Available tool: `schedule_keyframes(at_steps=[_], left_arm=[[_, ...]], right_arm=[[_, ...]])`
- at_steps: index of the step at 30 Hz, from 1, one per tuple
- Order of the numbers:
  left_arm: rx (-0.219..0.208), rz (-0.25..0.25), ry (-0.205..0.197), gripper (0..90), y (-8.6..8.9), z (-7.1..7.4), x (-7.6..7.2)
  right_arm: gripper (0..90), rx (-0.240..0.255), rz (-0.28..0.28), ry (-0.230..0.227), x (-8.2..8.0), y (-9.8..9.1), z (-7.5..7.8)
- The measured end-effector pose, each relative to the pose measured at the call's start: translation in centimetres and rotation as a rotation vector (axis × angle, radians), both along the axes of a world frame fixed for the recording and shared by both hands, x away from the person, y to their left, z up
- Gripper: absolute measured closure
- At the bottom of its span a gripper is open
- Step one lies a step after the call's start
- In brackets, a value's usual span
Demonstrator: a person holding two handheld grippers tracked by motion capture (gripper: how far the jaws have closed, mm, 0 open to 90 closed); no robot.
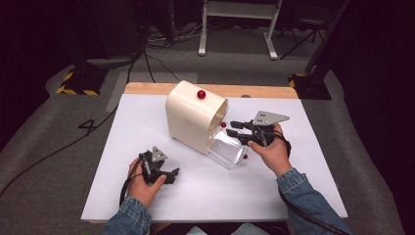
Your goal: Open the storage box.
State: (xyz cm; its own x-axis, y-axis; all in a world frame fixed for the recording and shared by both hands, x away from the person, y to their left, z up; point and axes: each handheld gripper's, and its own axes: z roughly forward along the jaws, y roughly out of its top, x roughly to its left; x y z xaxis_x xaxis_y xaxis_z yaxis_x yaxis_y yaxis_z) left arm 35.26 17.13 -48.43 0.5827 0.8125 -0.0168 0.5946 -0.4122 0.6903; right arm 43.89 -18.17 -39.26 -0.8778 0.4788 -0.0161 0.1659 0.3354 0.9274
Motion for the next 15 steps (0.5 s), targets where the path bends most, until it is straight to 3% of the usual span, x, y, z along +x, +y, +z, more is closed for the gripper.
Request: schedule_keyframes(at_steps=[15], left_arm=[[0.000,0.000,0.001,15.6,0.0,0.0,0.0]], right_arm=[[73.2,0.067,-0.006,-0.001,1.1,1.2,-1.1]])
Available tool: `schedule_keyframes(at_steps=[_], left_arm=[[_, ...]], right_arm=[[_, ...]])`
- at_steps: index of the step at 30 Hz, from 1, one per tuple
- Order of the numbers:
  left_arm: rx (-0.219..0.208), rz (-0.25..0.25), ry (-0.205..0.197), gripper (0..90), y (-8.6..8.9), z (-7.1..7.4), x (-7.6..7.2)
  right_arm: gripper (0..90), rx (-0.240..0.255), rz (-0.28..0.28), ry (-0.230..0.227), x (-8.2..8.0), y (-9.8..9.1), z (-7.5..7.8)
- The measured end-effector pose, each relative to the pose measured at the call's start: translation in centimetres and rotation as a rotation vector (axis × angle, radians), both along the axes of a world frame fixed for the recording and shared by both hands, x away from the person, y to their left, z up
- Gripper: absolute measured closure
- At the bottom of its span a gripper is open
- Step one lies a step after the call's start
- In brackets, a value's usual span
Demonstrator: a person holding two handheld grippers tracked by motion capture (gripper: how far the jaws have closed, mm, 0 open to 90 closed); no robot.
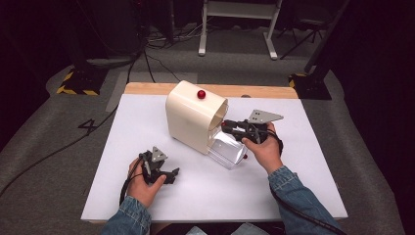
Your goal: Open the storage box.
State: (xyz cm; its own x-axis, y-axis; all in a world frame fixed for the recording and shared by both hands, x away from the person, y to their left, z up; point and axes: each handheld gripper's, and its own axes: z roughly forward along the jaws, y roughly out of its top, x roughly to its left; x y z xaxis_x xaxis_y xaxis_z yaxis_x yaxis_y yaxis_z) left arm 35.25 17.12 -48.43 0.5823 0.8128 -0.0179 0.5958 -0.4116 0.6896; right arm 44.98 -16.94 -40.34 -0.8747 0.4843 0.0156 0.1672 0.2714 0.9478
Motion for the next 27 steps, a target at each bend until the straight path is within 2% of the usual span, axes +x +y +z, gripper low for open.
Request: schedule_keyframes(at_steps=[7,16,27], left_arm=[[0.000,-0.001,-0.001,15.6,0.0,0.0,0.0],[0.000,0.000,0.000,15.6,0.0,0.0,0.0],[-0.002,-0.001,-0.001,15.6,0.0,0.0,0.0]], right_arm=[[74.6,-0.037,0.000,-0.035,-0.3,0.2,0.2],[74.8,-0.049,0.002,-0.043,-0.5,0.1,0.5],[74.8,-0.055,-0.006,-0.051,-1.9,-1.6,1.8]])
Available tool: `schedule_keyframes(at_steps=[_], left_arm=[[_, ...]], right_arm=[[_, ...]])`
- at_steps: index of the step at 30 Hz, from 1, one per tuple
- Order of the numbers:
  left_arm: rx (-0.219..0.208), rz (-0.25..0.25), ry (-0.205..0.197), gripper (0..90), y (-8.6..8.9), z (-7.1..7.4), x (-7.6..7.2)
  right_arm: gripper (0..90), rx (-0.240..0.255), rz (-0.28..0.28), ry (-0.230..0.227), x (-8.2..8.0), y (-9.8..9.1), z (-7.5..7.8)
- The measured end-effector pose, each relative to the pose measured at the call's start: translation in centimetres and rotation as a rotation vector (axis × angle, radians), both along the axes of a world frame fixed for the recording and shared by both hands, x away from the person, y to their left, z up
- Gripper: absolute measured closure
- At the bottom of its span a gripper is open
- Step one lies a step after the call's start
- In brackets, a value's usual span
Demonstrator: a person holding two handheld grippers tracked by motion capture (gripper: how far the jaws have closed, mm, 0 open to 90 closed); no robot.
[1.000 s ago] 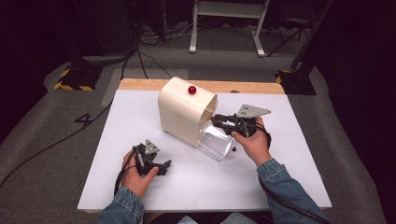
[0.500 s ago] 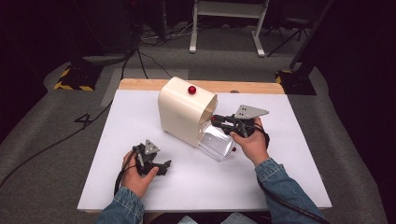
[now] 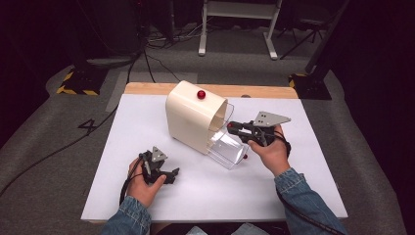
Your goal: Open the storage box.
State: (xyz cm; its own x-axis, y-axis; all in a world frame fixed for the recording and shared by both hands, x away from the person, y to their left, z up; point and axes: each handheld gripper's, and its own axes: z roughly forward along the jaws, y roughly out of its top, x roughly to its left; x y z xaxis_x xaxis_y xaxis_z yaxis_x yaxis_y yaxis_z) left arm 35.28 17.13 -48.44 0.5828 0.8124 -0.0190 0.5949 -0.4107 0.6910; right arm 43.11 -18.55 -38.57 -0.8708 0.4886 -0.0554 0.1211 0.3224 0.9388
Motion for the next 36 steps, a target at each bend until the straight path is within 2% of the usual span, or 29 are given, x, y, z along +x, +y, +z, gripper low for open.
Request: schedule_keyframes(at_steps=[9,16,28,36], left_arm=[[-0.002,-0.001,0.001,15.5,0.0,0.0,0.0],[-0.003,-0.001,0.002,15.5,0.0,0.0,0.0],[-0.002,0.000,0.002,15.5,0.0,0.0,0.0],[-0.001,0.001,0.000,15.5,0.0,0.0,0.0]], right_arm=[[74.8,-0.011,-0.014,0.003,-1.5,-2.5,0.5],[74.8,-0.020,-0.023,0.006,-2.1,-3.7,0.7],[74.0,-0.038,-0.022,0.039,-2.1,-4.6,-0.5],[66.5,-0.041,-0.033,0.048,-2.2,-5.4,-1.1]])
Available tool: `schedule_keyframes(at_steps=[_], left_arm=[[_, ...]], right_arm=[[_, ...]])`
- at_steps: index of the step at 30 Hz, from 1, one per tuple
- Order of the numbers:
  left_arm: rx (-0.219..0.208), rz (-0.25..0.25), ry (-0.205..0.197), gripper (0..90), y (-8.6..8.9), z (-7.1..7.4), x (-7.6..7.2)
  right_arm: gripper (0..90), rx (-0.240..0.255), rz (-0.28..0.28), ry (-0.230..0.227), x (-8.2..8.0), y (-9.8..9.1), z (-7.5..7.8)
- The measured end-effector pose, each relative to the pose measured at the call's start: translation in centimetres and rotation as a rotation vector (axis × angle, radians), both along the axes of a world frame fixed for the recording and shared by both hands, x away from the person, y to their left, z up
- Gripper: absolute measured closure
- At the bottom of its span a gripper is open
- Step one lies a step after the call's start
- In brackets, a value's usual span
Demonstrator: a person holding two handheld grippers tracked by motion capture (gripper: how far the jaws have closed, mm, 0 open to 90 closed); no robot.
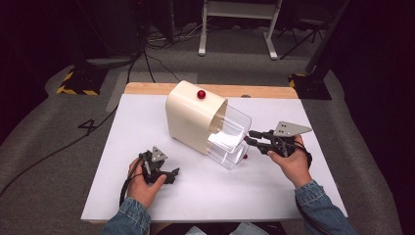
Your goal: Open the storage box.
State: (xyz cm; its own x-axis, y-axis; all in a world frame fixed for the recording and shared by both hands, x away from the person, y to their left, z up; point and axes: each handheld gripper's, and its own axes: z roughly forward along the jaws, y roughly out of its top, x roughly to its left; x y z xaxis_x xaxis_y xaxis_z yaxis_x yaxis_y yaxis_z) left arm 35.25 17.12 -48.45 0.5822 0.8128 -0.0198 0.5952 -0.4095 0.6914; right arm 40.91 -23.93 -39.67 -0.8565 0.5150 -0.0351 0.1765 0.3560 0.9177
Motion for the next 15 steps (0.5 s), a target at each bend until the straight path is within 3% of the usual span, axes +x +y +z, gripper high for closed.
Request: schedule_keyframes(at_steps=[7,15], left_arm=[[0.000,-0.001,0.000,15.5,0.0,0.0,0.0],[0.000,-0.001,-0.001,15.6,0.0,0.0,0.0]], right_arm=[[64.5,0.009,-0.019,0.006,-0.4,-1.1,-0.3],[57.6,-0.016,-0.045,0.016,-1.4,-2.9,-0.2]])
